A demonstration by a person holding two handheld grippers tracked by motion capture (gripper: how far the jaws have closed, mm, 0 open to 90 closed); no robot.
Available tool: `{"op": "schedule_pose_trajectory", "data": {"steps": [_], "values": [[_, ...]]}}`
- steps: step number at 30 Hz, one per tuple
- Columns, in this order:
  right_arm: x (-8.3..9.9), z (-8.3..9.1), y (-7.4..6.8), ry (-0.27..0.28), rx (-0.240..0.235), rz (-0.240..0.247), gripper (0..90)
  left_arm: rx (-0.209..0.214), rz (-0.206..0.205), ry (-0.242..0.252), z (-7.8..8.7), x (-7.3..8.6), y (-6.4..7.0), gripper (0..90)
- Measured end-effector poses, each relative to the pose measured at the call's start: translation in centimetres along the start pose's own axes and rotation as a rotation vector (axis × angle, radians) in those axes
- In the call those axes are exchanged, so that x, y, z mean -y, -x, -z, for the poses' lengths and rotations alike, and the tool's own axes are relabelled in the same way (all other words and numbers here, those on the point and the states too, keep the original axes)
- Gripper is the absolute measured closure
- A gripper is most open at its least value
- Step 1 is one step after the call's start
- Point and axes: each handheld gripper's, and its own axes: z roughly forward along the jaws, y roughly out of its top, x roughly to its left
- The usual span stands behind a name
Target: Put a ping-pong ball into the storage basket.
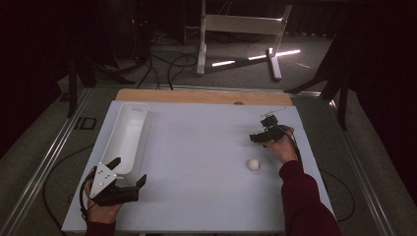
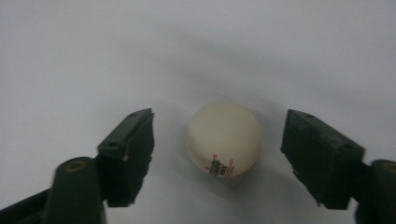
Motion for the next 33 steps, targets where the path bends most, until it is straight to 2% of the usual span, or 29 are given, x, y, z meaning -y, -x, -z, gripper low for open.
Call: {"op": "schedule_pose_trajectory", "data": {"steps": [9, 12, 15, 19, 25, 33], "values": [[0.1, -0.5, 0.0, -0.022, 0.015, -0.013, 35.7, 0.001, -0.002, -0.002, 0.0, 0.0, 0.0, 0.2], [0.2, -0.6, -0.2, -0.036, 0.023, -0.002, 37.5, 0.001, -0.002, -0.002, 0.0, 0.0, 0.0, 0.2], [0.3, -0.9, -0.3, -0.047, 0.048, 0.0, 42.2, -0.001, -0.001, -0.001, 0.0, 0.0, 0.0, 0.2], [0.2, -0.9, -0.3, -0.046, 0.049, 0.0, 49.1, -0.002, -0.002, -0.003, 0.0, 0.0, 0.0, 0.2], [0.3, -0.7, -0.2, -0.05, 0.056, 0.01, 50.1, -0.003, -0.002, -0.002, 0.0, 0.0, 0.0, 0.2], [0.1, 0.6, -0.5, -0.029, 0.045, 0.014, 50.2, -0.004, -0.001, -0.002, 0.0, 0.0, 0.0, 0.3]]}}
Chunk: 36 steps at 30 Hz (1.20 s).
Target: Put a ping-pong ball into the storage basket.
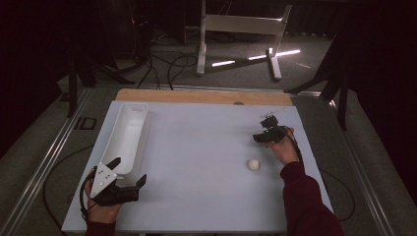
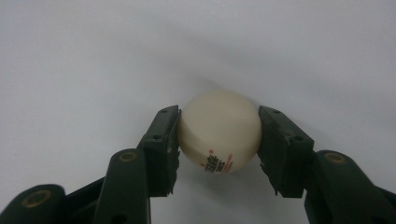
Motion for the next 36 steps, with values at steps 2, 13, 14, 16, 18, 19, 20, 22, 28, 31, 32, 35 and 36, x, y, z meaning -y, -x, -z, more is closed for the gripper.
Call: {"op": "schedule_pose_trajectory", "data": {"steps": [2, 13, 14, 16, 18, 19, 20, 22, 28, 31, 32, 35, 36], "values": [[0.0, 0.2, 0.0, 0.002, 0.001, 0.006, 50.1, 0.0, 0.001, 0.0, 0.0, 0.0, 0.0, 0.2], [0.0, 2.7, -1.6, 0.055, 0.005, 0.035, 50.2, 0.0, 0.002, 0.002, 0.1, 0.0, 0.0, 0.2], [0.0, 3.0, -1.8, 0.055, 0.008, 0.038, 50.2, 0.0, 0.002, 0.002, 0.1, 0.0, 0.0, 0.2], [0.0, 3.8, -2.2, 0.071, 0.005, 0.055, 50.2, 0.0, 0.002, 0.002, 0.0, 0.0, 0.0, 0.2], [0.0, 4.4, -2.5, 0.088, -0.001, 0.054, 50.2, 0.0, 0.003, 0.003, 0.0, 0.0, 0.0, 0.2], [0.0, 4.7, -2.6, 0.094, -0.005, 0.054, 50.2, 0.0, 0.004, 0.003, 0.1, 0.0, 0.1, 0.2], [0.0, 4.7, -2.6, 0.094, -0.005, 0.054, 50.2, 0.0, 0.004, 0.003, 0.0, 0.0, 0.0, 0.2], [0.0, 5.5, -2.8, 0.109, -0.006, 0.056, 50.2, 0.001, 0.004, 0.003, 0.0, 0.0, 0.1, 0.2], [0.1, 6.5, -2.9, 0.129, -0.012, 0.045, 50.2, 0.001, 0.005, 0.004, 0.0, 0.0, 0.1, 0.2], [0.1, 7.0, -3.1, 0.142, -0.018, 0.046, 50.2, 0.0, 0.007, 0.004, 0.1, 0.0, 0.1, 0.2], [0.1, 7.2, -3.2, 0.147, -0.026, 0.043, 50.2, 0.001, 0.009, 0.006, 0.0, 0.0, 0.1, 0.2], [-0.1, 7.8, -3.7, 0.154, -0.027, 0.061, 50.1, 0.002, 0.008, 0.006, 0.0, 0.0, 0.1, 0.2], [-0.3, 8.1, -3.9, 0.158, -0.029, 0.066, 50.1, 0.002, 0.008, 0.006, 0.0, 0.0, 0.1, 0.2]]}}
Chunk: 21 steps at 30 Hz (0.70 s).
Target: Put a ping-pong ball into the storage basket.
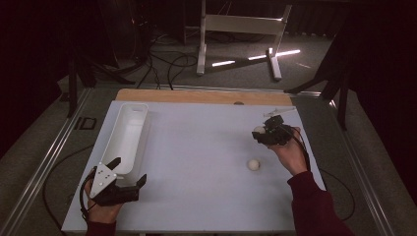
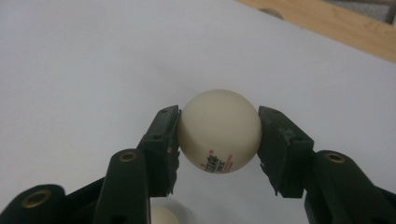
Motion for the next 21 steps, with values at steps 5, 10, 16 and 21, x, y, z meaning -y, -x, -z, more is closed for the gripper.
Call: {"op": "schedule_pose_trajectory", "data": {"steps": [5, 10, 16, 21], "values": [[-1.0, 0.6, -0.9, 0.018, -0.008, 0.029, 50.2, 0.0, 0.002, 0.001, 0.0, 0.0, 0.0, 0.2], [-1.6, 0.8, -1.5, 0.027, -0.017, 0.05, 50.1, 0.001, 0.008, 0.006, 0.1, 0.0, -0.1, 0.2], [-2.2, 1.1, -2.1, 0.03, -0.023, 0.071, 50.1, -0.002, 0.005, 0.01, 0.1, 0.0, -0.1, 0.2], [-2.5, 1.3, -2.2, 0.032, -0.052, 0.067, 50.1, -0.002, 0.008, 0.011, 0.1, 0.1, 0.0, 0.2]]}}
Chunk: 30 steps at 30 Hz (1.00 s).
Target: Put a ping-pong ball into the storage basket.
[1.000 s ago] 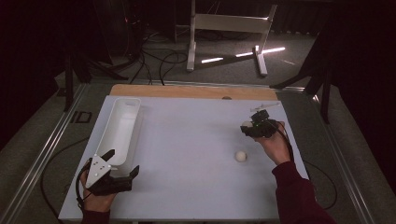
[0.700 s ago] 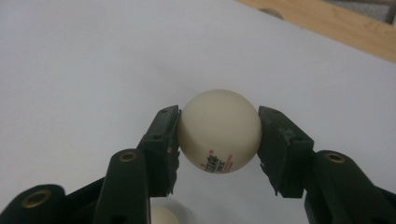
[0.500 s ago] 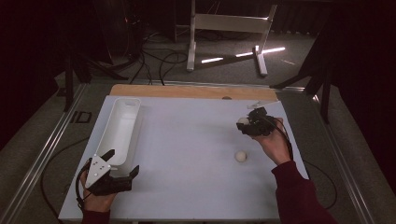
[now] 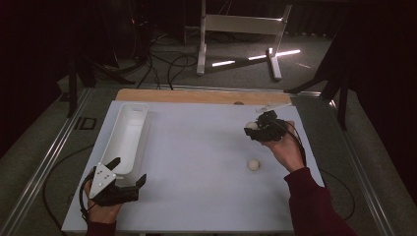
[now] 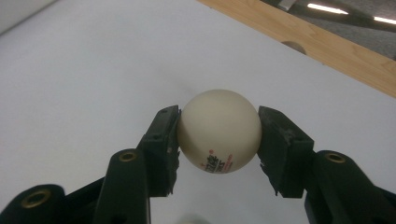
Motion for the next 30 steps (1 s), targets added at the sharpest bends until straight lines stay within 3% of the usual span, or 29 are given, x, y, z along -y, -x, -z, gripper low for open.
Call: {"op": "schedule_pose_trajectory", "data": {"steps": [30], "values": [[-2.9, 0.5, -2.6, 0.011, -0.04, 0.072, 50.2, 0.001, 0.004, 0.001, 0.0, 0.1, -0.1, 0.2]]}}
